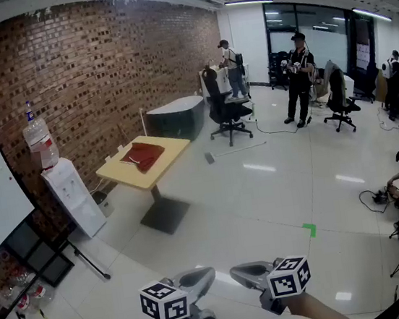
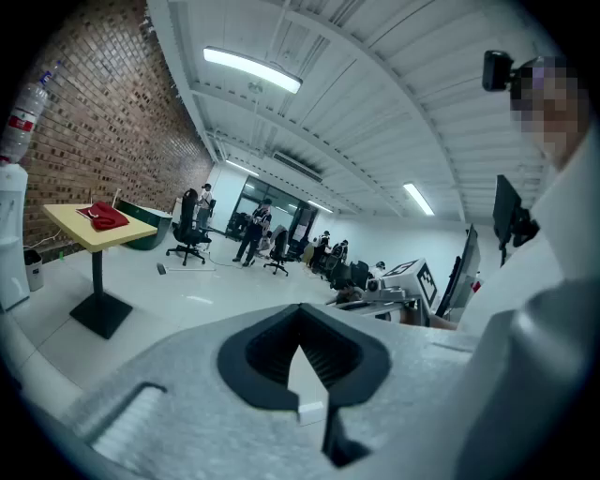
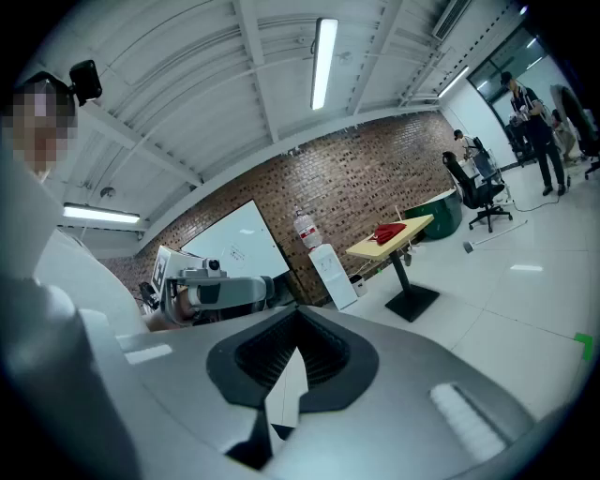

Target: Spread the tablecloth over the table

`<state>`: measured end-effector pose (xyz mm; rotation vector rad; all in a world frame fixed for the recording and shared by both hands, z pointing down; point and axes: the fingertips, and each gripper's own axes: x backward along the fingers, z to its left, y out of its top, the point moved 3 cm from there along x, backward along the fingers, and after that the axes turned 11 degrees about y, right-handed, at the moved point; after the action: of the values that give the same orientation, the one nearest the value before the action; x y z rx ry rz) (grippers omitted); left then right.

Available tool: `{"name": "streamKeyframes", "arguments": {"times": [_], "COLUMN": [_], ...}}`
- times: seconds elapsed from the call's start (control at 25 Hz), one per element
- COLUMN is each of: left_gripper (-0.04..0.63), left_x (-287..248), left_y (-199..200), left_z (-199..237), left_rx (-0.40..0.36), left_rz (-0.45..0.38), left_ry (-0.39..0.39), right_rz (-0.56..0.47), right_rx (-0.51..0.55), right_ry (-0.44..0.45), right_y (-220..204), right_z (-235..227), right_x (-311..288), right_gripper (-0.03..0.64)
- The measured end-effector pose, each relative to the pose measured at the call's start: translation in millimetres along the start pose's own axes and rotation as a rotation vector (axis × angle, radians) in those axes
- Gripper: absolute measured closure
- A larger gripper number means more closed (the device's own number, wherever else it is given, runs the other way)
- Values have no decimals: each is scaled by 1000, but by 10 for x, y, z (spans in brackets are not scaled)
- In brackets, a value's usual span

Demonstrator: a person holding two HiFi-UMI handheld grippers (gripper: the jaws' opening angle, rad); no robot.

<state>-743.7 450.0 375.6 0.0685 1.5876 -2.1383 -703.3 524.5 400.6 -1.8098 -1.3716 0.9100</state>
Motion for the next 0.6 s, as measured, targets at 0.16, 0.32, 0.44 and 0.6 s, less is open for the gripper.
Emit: {"name": "streamKeyframes", "arguments": {"times": [0.16,0.32,0.44,0.6], "left_gripper": [594,594,594,594], "left_x": [-189,-420,-739,-1297], "left_y": [11,144,340,703], "left_z": [299,695,1174,2112], "left_rx": [20,39,60,82], "left_rz": [9,23,33,66], "left_ry": [5,1,4,13], "right_rz": [14,18,22,26], "right_rx": [-13,-32,-58,-107], "right_ry": [6,2,-6,-26], "right_y": [65,228,424,851], "right_z": [-296,-669,-1149,-1996], "right_x": [-163,-376,-593,-1106], "right_gripper": [618,618,618,618]}}
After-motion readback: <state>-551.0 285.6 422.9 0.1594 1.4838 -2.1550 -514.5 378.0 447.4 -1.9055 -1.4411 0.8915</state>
